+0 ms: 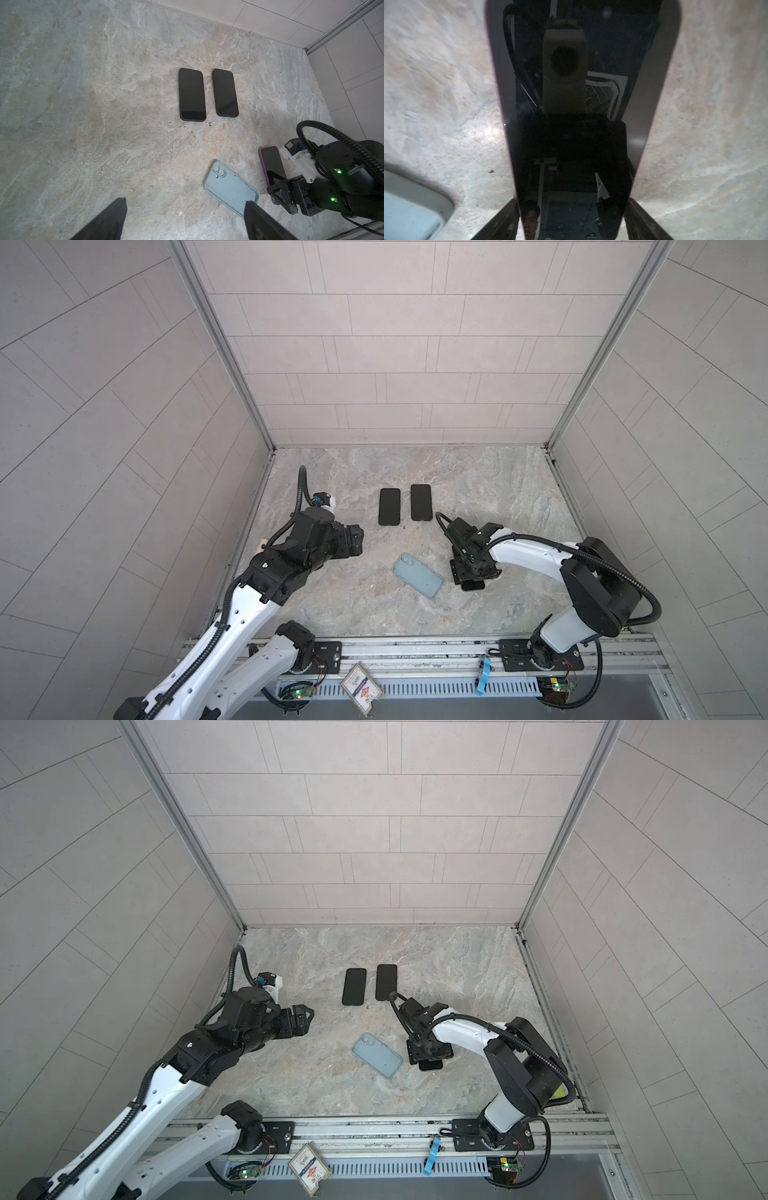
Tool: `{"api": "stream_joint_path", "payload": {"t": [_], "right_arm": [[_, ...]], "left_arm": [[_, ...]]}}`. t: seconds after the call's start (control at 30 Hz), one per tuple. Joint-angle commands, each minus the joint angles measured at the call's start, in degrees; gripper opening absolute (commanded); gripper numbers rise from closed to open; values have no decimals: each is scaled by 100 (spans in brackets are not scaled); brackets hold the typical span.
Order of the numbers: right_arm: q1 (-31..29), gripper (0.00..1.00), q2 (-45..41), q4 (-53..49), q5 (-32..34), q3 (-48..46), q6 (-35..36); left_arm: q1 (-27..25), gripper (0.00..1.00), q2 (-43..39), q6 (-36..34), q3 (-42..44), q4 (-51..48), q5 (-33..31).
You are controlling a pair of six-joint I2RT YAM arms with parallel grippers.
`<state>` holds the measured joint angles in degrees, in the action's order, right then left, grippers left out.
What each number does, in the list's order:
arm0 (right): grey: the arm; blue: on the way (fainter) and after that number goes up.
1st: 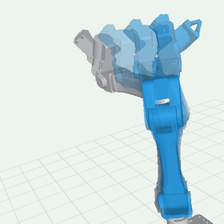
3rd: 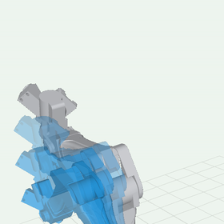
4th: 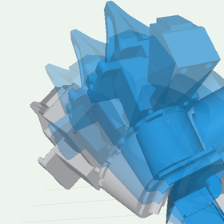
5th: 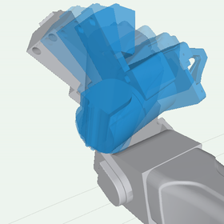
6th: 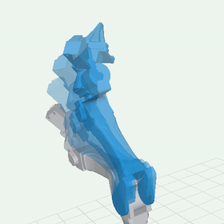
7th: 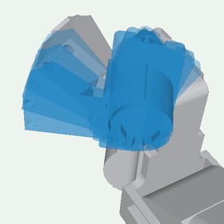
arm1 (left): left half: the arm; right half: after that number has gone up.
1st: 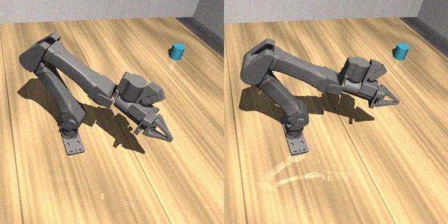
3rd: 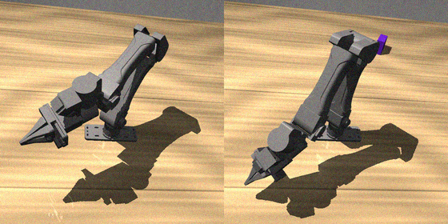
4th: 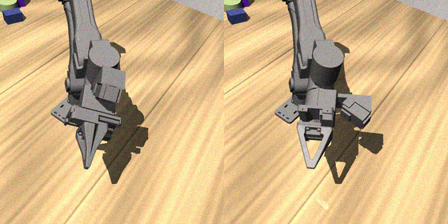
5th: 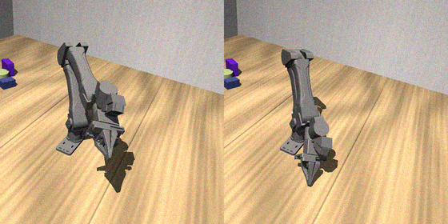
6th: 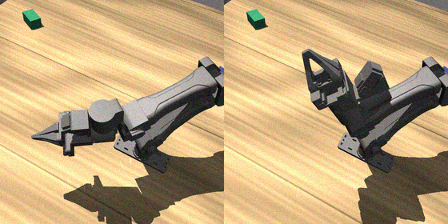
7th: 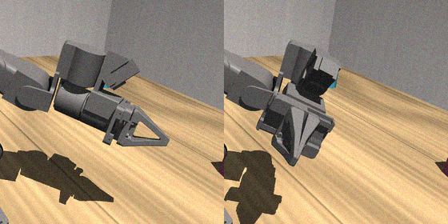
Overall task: Put the phone into the phone case
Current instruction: 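Lift the purple-framed phone with the right gripper while the left gripper approaches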
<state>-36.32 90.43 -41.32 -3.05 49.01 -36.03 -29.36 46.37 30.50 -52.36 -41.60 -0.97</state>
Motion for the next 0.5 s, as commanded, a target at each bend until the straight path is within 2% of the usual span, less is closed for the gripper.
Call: {"api": "stream_joint_path", "payload": {"t": [0.0,0.07,0.27,0.47], "right_arm": [[-18,81,297,285,15,-309,0],[-9,78,303,327,15,-331,9],[-7,61,70,429,51,-476,20],[-23,56,-843,343,270,-726,-23]], "left_arm": [[-4,95,-59,140,58,238,36],[3,95,-54,174,42,256,51],[-8,95,-84,319,68,251,145],[-22,89,-149,873,523,701,544]]}}
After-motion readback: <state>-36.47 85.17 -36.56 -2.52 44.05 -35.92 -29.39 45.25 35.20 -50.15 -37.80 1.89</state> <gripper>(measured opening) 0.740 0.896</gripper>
